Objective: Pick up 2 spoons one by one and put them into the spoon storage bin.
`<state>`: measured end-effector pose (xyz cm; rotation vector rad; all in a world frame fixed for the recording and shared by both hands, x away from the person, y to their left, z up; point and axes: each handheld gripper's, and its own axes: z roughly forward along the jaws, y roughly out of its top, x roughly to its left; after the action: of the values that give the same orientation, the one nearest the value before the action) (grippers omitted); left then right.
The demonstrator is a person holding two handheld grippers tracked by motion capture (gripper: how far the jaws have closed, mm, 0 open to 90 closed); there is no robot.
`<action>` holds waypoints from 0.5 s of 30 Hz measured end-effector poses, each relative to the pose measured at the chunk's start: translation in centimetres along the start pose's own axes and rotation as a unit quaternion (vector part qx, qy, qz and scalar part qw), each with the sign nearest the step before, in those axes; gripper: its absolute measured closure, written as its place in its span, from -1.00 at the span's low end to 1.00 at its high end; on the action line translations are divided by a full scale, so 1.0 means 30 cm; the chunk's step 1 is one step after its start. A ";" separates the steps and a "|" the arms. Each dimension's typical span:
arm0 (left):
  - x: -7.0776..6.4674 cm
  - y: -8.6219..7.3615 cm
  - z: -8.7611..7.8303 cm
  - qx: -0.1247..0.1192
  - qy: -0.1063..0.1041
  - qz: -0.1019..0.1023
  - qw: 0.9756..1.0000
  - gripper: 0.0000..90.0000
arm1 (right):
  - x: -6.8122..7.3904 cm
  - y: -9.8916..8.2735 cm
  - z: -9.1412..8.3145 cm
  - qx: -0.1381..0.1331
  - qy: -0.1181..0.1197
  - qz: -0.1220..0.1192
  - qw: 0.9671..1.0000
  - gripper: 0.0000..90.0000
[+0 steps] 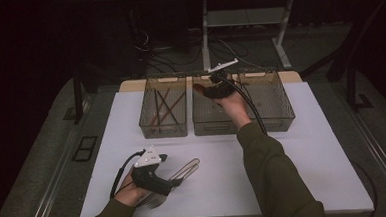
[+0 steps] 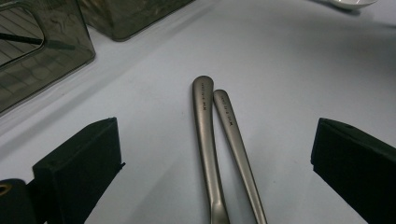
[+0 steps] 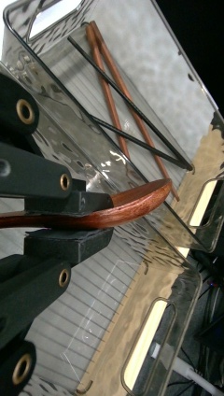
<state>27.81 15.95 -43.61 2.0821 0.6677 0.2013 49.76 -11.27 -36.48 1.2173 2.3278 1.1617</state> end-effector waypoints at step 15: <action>-0.001 -0.001 0.001 0.002 -0.002 0.000 1.000 -0.98 | -0.011 -0.034 0.019 0.027 -0.013 0.004 1.000 0.39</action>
<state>27.78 15.92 -43.64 2.0854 0.6654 0.1962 49.69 -11.57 -37.66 1.2535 2.3520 1.0843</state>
